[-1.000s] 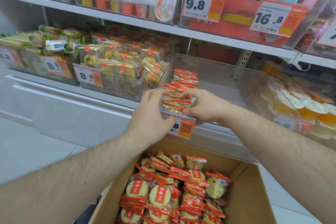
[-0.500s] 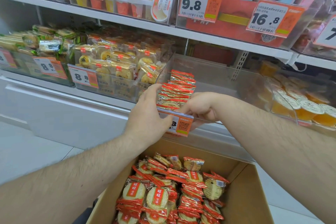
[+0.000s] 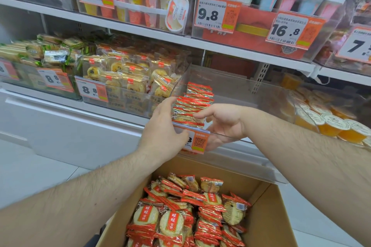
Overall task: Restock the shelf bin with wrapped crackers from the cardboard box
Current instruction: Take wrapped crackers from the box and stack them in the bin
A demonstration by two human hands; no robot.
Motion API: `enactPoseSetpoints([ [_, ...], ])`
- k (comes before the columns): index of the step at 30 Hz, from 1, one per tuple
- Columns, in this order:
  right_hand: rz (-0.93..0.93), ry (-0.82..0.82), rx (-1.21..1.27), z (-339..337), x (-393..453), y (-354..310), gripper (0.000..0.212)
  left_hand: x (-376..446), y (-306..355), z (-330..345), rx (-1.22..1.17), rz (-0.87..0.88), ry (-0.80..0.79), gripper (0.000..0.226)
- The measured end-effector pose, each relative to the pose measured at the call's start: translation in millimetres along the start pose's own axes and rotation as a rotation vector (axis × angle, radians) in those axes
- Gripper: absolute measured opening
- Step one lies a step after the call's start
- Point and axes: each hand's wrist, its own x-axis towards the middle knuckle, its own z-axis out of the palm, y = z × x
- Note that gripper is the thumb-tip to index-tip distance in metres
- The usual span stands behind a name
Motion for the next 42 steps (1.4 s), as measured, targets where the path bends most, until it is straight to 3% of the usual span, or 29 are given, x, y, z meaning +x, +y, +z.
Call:
enactPoseSetpoints([
  [2, 0.036, 0.072, -0.095, -4.0, 4.2, 0.0, 0.073, 1.5, -1.3, 2.1, -0.086, -0.009, -0.006, 0.082],
  [3, 0.026, 0.13, -0.088, -4.2, 7.6, 0.9, 0.079, 3.3, -2.3, 3.3, -0.126, -0.02, 0.0, 0.079],
  [5, -0.027, 0.152, 0.1, -3.3, 14.2, 1.4, 0.072, 8.2, -2.2, 4.5, -0.201, -0.065, 0.024, 0.071],
  [7, -0.073, 0.049, 0.266, -3.3, 22.5, 2.1, 0.073, 14.8, -2.9, 5.6, -0.243, -0.119, 0.043, 0.056],
  [9, -0.044, 0.053, 0.245, -8.9, 27.3, 0.8, 0.086, 21.2, -4.3, 7.2, -0.2, -0.108, 0.065, 0.029],
  [12, 0.003, 0.28, 0.255, -28.0, 38.7, -5.4, 0.103, 30.6, -4.4, 10.5, -0.153, -0.109, 0.101, 0.024],
  [13, -0.034, 0.31, 0.345, -32.0, 44.0, -7.9, 0.101, 33.8, -6.0, 12.4, -0.141, -0.111, 0.112, 0.026],
  [15, -0.105, 0.206, 0.492, -31.9, 51.4, -13.6, 0.094, 37.9, -7.6, 15.2, -0.116, -0.099, 0.138, 0.028],
  [17, -0.108, 0.169, 0.444, -29.2, 56.6, -20.5, 0.089, 40.0, -9.7, 17.3, -0.102, -0.089, 0.159, 0.029],
  [22, -0.092, 0.365, 0.433, -49.5, 83.9, -34.7, 0.091, 41.3, -13.8, 18.7, -0.124, -0.101, 0.159, 0.03],
  [30, -0.198, 0.344, 0.441, -53.7, 102.6, -39.4, 0.077, 36.1, -17.1, 10.3, -0.083, -0.028, 0.08, 0.033],
  [34, -0.149, 0.351, 0.353, -50.1, 89.9, -36.0, 0.078, 29.5, -15.5, 2.7, 0.034, -0.044, 0.085, 0.041],
  [36, -0.152, 0.439, 0.256, -39.5, 75.9, -34.0, 0.071, 21.1, -8.0, -1.3, 0.121, 0.019, 0.207, 0.048],
  [38, -0.205, 0.559, 0.197, -31.0, 62.5, -29.3, 0.062, 11.2, 2.3, -4.7, 0.175, 0.213, 0.28, 0.044],
  [42, -0.395, 0.885, -0.056, -14.8, 27.0, -12.9, 0.033, -6.1, 16.6, -0.8, 0.122, 0.487, 0.22, 0.033],
])
